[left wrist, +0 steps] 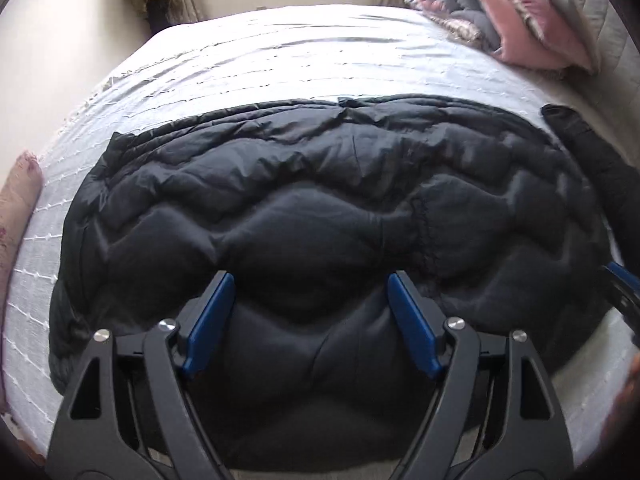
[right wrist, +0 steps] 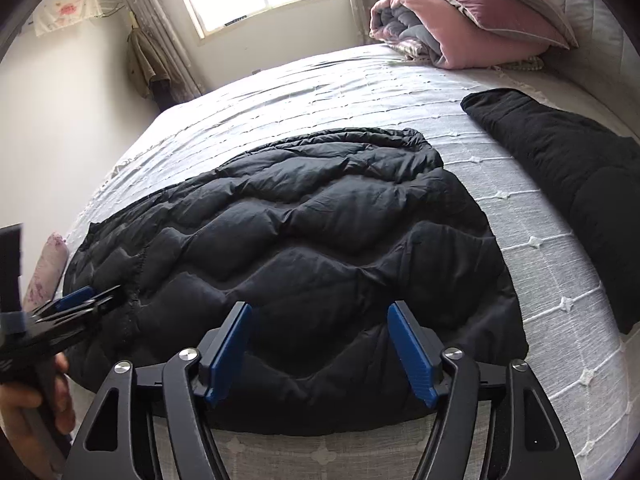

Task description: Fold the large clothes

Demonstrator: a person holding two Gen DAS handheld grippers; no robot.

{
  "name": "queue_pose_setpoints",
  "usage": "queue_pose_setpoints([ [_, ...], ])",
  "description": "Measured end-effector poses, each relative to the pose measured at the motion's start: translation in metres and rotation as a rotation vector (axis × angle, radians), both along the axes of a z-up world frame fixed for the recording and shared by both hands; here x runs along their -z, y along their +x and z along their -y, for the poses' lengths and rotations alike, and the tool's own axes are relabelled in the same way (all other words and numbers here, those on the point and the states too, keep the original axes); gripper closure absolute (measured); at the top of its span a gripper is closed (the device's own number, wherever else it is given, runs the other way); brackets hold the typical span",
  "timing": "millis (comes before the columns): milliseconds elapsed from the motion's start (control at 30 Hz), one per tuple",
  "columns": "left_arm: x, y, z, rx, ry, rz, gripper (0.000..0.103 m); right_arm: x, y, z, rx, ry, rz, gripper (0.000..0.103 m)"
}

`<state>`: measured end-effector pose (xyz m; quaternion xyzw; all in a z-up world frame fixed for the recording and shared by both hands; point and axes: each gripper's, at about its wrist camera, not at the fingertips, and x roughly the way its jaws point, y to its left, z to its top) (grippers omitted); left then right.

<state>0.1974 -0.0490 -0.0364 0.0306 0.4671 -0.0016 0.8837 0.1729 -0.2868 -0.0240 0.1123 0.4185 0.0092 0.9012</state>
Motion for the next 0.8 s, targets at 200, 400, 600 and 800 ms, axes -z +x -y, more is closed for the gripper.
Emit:
queue_pose_setpoints([
  [200, -0.004, 0.041, 0.021, -0.005, 0.109, -0.016, 0.024, 0.0, 0.004, -0.005, -0.018, 0.03, -0.017, 0.029],
  [400, -0.004, 0.096, 0.031, -0.036, 0.171, -0.056, 0.024, -0.001, 0.002, -0.006, -0.029, 0.039, -0.024, 0.028],
  [600, 0.016, 0.125, 0.028, -0.052, 0.165, -0.105, 0.024, 0.0, 0.003, -0.002, -0.029, 0.073, -0.034, 0.028],
  [800, 0.034, 0.131, 0.018, -0.087, 0.084, -0.095, 0.022, 0.017, 0.015, 0.0, -0.021, 0.038, -0.111, 0.028],
])
